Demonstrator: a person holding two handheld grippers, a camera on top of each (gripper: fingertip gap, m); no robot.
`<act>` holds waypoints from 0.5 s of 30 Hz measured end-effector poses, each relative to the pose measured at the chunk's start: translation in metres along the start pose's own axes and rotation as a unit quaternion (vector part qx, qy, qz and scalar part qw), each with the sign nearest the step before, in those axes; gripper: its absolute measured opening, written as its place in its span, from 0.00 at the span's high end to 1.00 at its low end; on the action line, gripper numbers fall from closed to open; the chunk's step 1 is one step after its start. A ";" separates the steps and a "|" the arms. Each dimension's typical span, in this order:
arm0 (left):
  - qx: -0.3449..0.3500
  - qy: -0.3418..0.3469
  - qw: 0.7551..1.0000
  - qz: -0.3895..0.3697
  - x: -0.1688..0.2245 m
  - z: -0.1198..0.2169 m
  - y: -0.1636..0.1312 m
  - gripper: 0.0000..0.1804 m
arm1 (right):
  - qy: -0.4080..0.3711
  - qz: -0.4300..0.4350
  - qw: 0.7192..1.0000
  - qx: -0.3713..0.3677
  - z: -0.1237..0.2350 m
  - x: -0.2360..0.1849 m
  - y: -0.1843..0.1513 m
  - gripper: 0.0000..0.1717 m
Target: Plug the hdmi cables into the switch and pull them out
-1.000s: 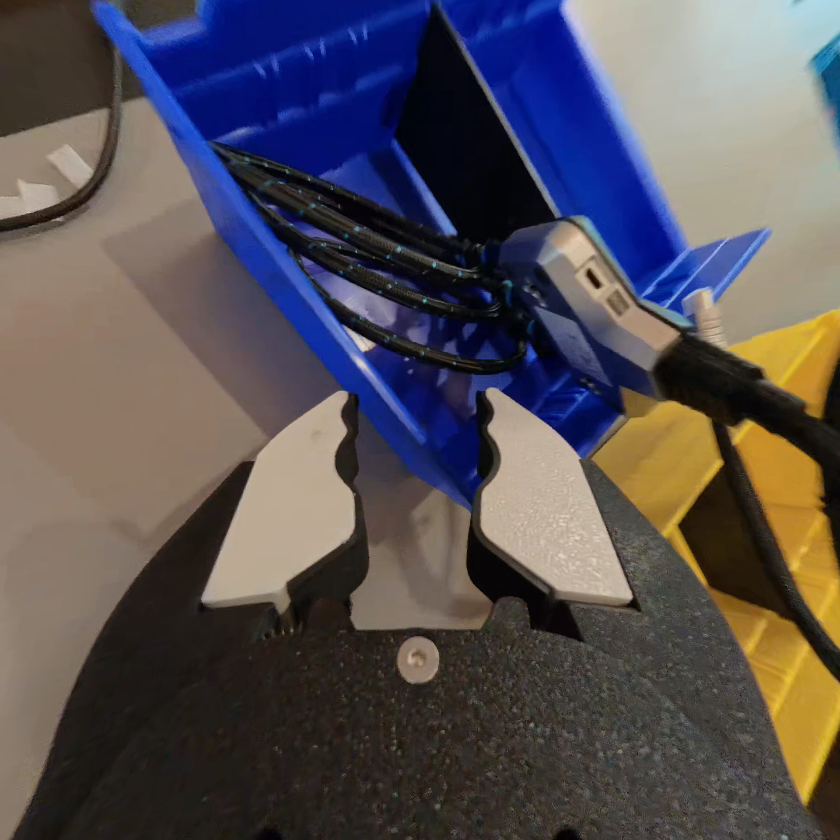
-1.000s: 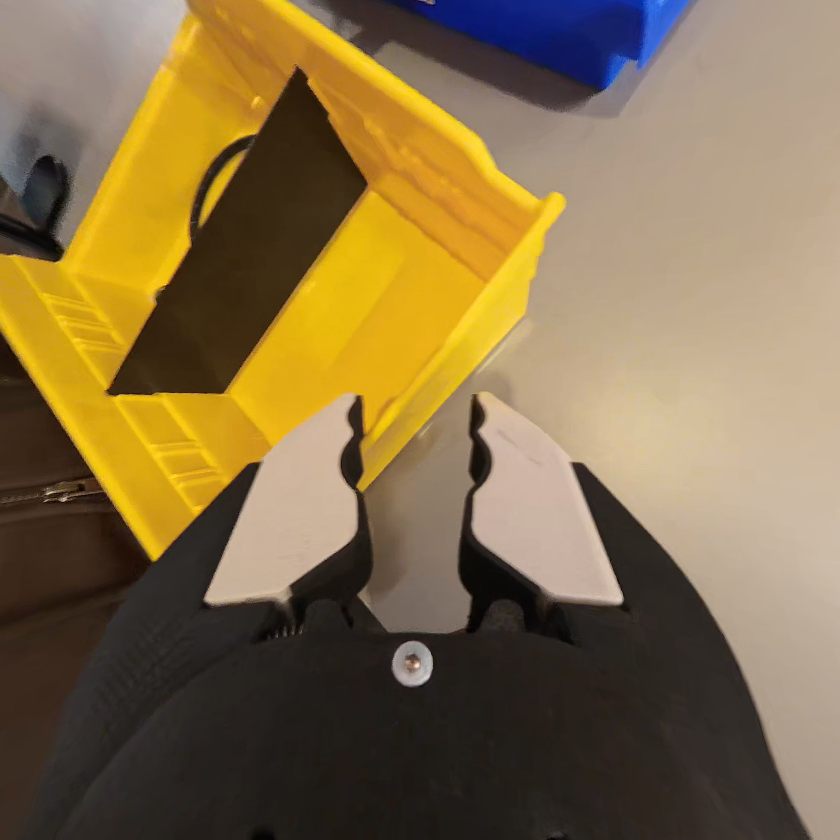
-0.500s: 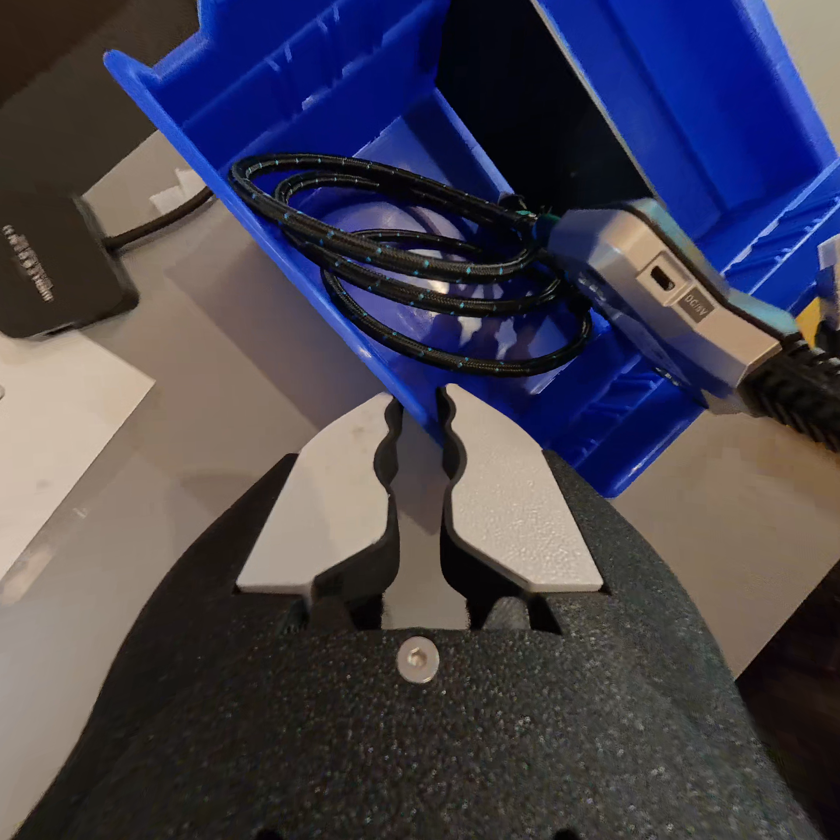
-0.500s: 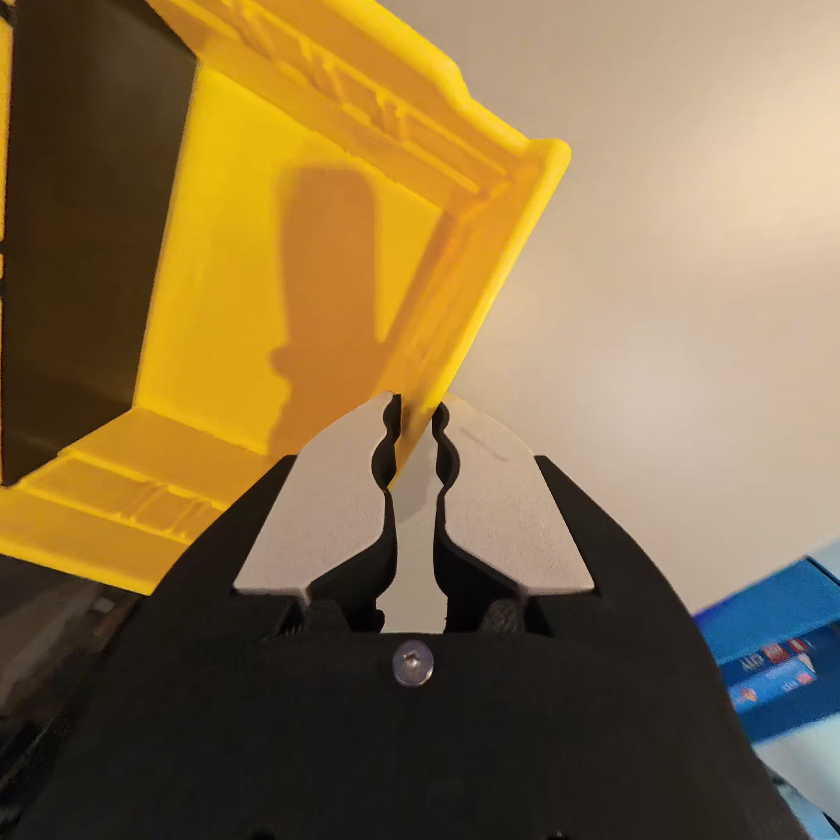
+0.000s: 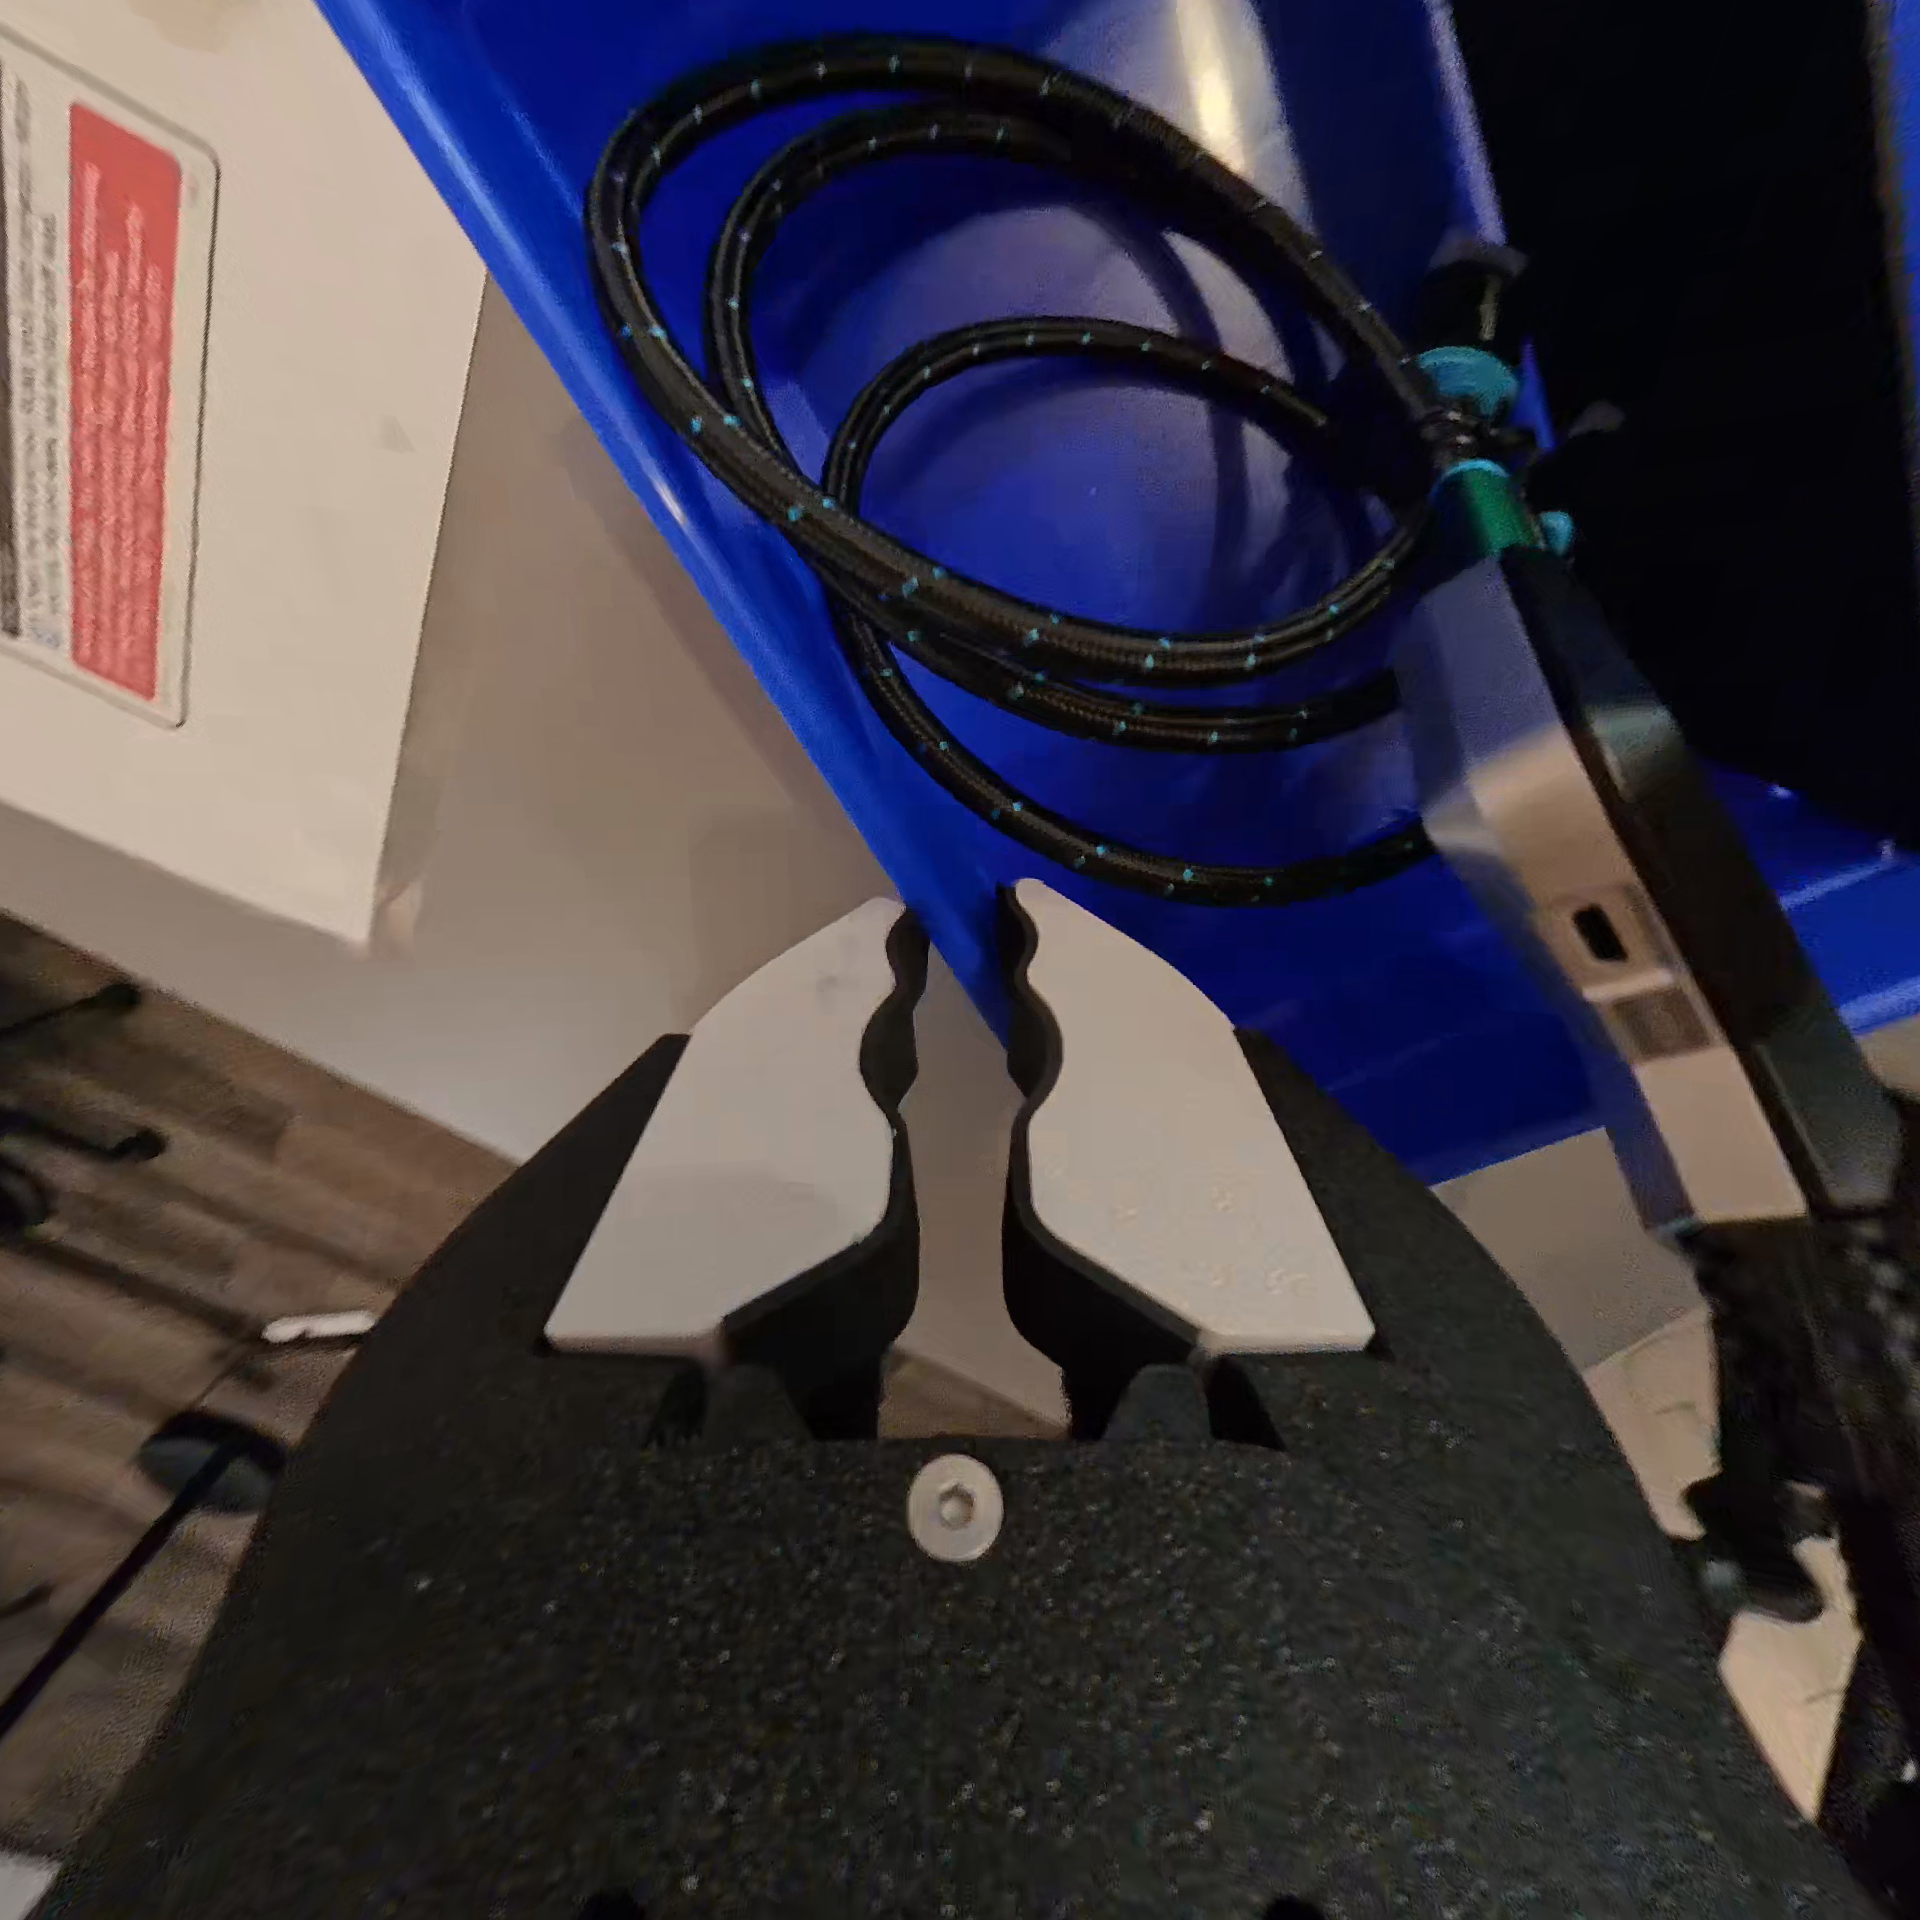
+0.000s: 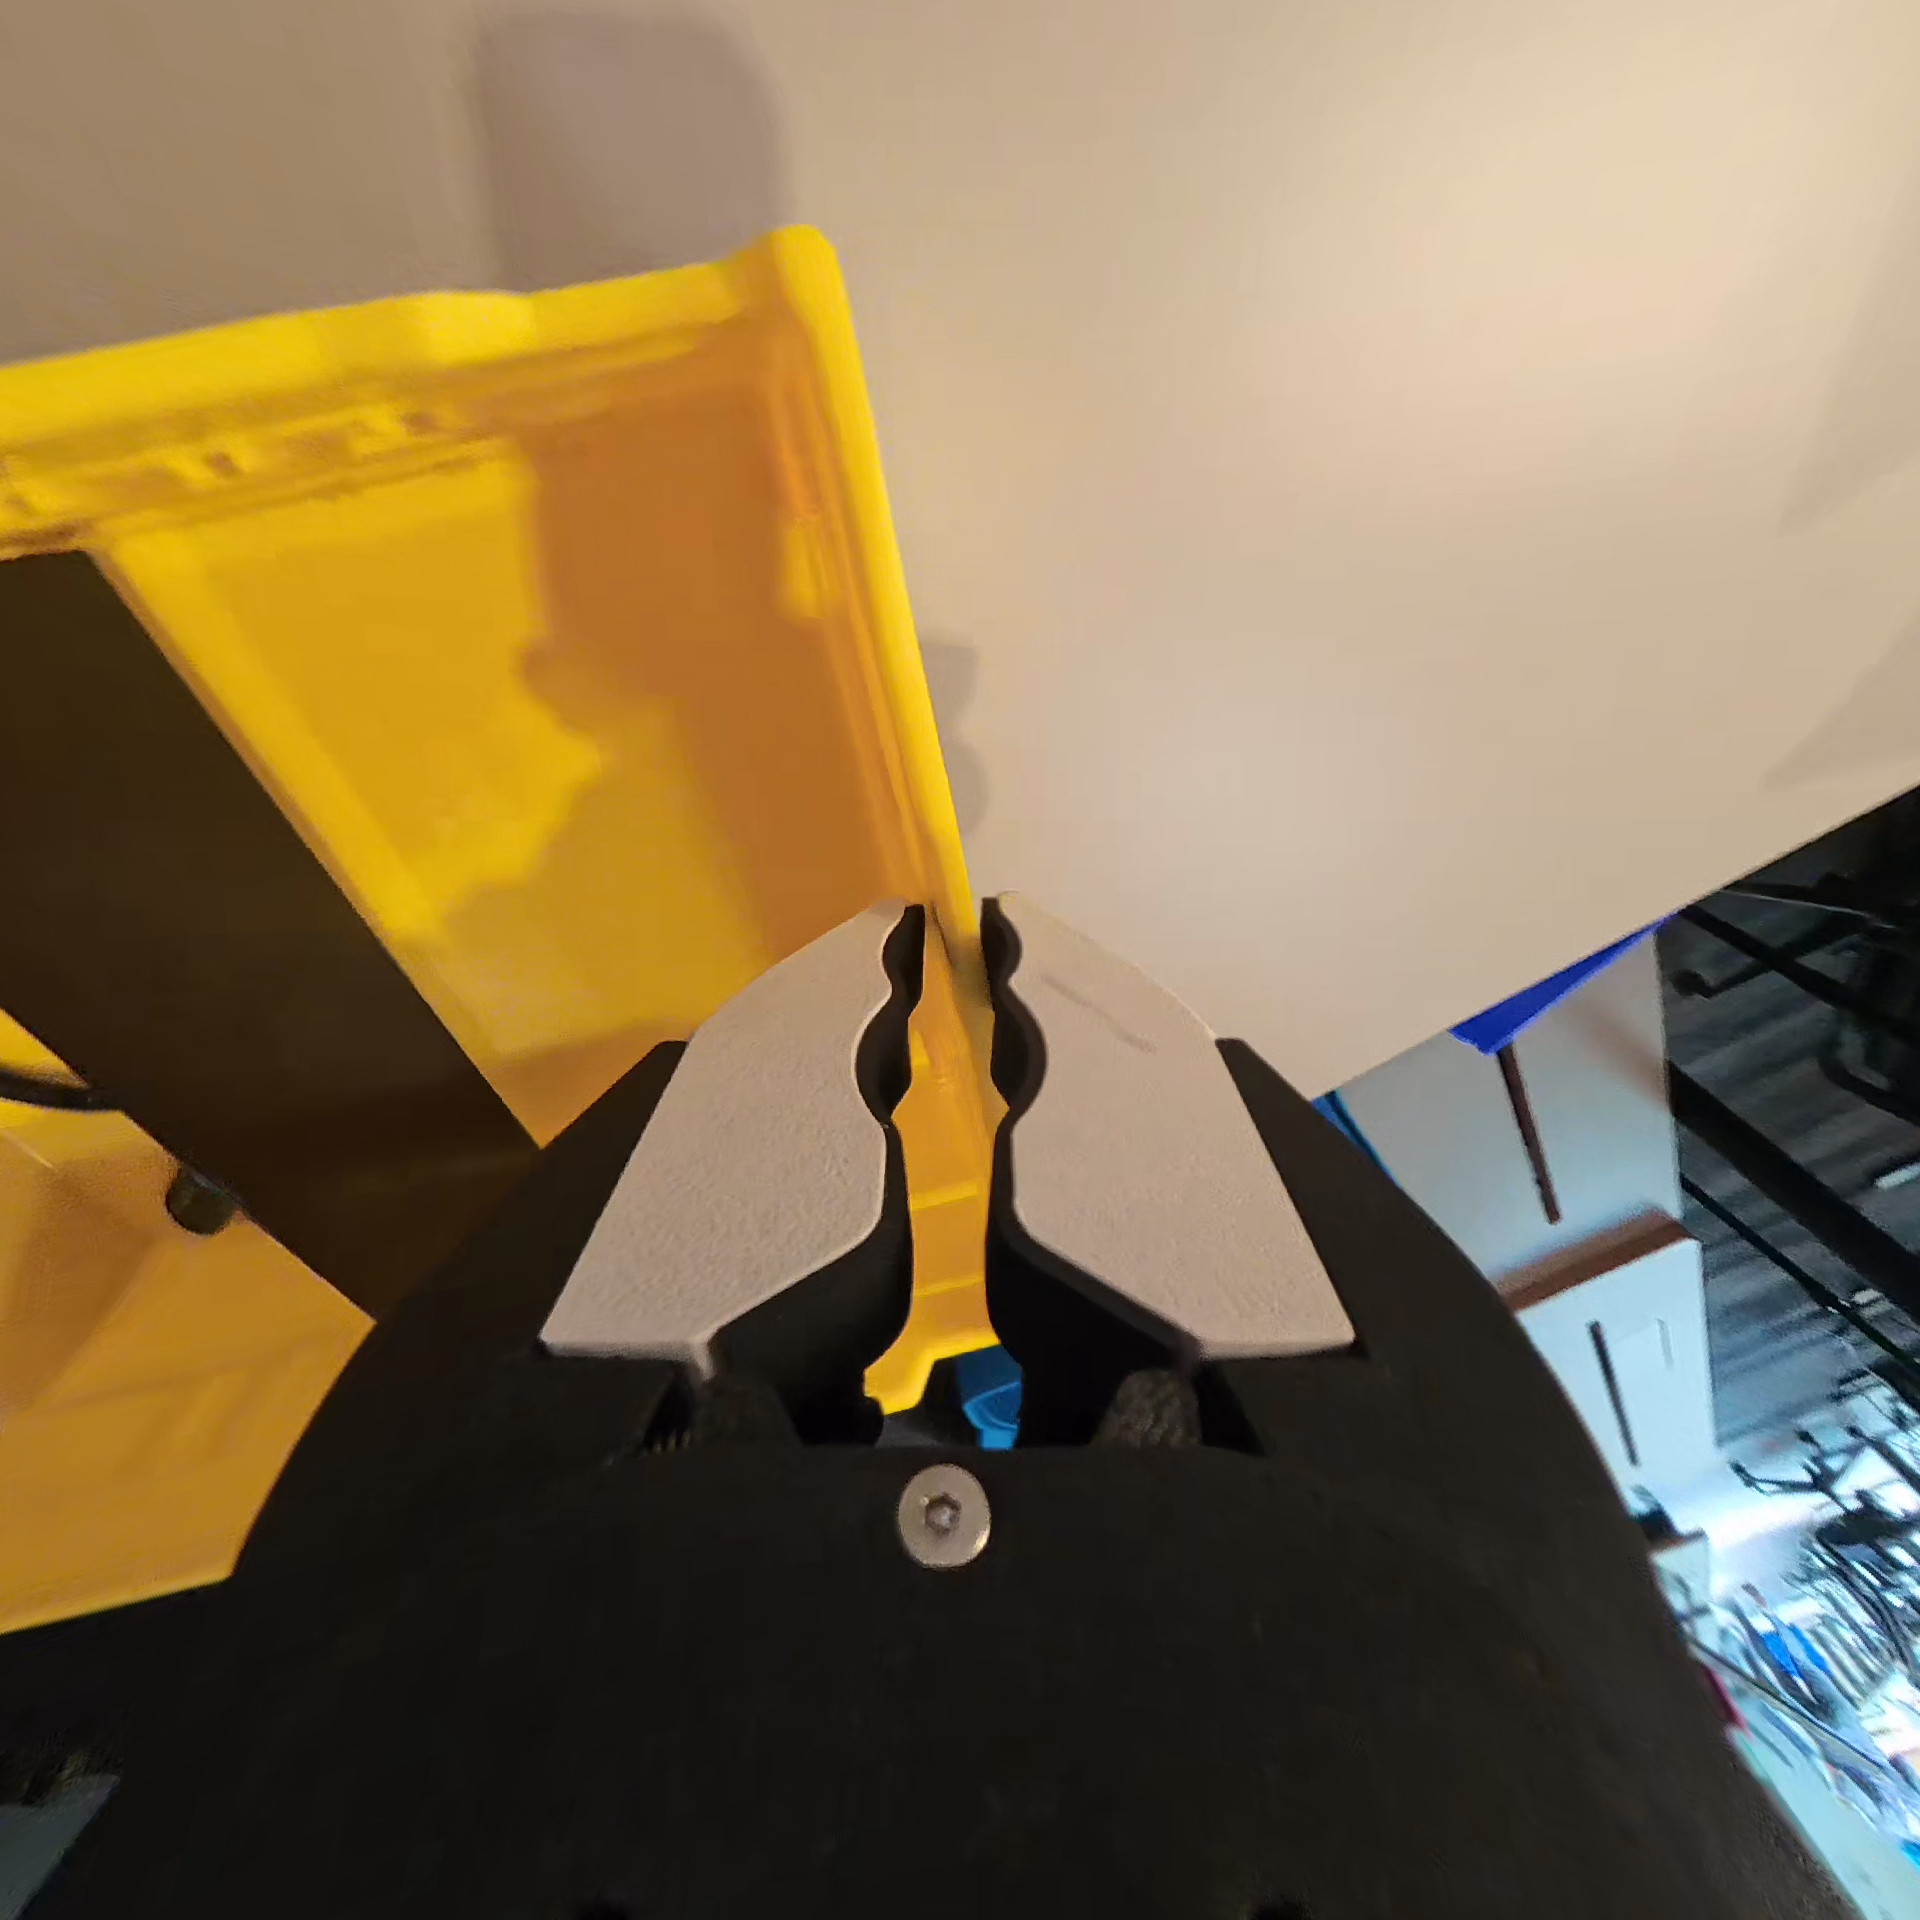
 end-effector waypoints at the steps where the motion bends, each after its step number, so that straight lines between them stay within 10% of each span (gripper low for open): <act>1: -0.015 0.007 1.000 -0.012 -0.006 0.001 -0.008 0.93 | -0.011 0.003 1.000 -0.004 -0.001 0.008 0.001 0.94; 15: -0.026 0.015 0.995 -0.099 -0.032 0.001 -0.021 0.91 | -0.159 0.071 0.984 0.035 -0.011 0.087 0.027 0.86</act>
Point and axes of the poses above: each gripper's, where its closed fingertips meet, z back along the fingers, y out of its top, x = y × z across the jaws, the point moved 3 cm from there along z, back along the fingers, and after that the axes turned 2 degrees about y, right-handed, at the moved point
